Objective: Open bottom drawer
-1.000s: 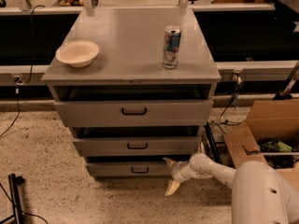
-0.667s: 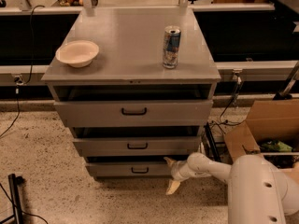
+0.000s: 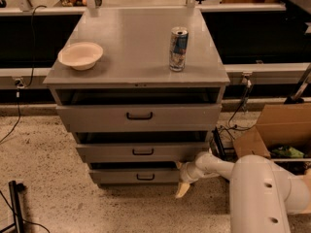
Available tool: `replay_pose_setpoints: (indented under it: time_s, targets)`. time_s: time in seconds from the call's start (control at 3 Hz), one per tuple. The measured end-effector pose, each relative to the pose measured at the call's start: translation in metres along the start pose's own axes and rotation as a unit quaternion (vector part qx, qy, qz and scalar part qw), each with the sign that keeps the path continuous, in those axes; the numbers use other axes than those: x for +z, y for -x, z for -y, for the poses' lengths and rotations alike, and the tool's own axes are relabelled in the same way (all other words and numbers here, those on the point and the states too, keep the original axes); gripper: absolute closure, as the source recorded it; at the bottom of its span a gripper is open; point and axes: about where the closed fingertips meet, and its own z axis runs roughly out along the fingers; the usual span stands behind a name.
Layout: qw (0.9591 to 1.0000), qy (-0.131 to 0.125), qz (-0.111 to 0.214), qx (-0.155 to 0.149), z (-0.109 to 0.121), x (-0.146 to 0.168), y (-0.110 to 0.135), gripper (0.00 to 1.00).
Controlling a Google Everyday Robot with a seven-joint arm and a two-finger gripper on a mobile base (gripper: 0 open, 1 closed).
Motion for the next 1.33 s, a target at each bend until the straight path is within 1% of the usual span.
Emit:
replay_pose_setpoints:
  time_s: [0.33,0.67,1.0,1.33]
  targets:
    - [0.9997,0.016,-0.014,0.006,0.005,0.002,-0.008,0.18]
    - [0.9989,0.032,-0.027,0.023,0.003,0.013,-0.026,0.43]
    - [0.9986,0.036,-0.029,0.026,0.000,0.014,-0.028,0.66]
    - [0.9986,0.036,-0.029,0.026,0.000,0.013,-0.028,0.78]
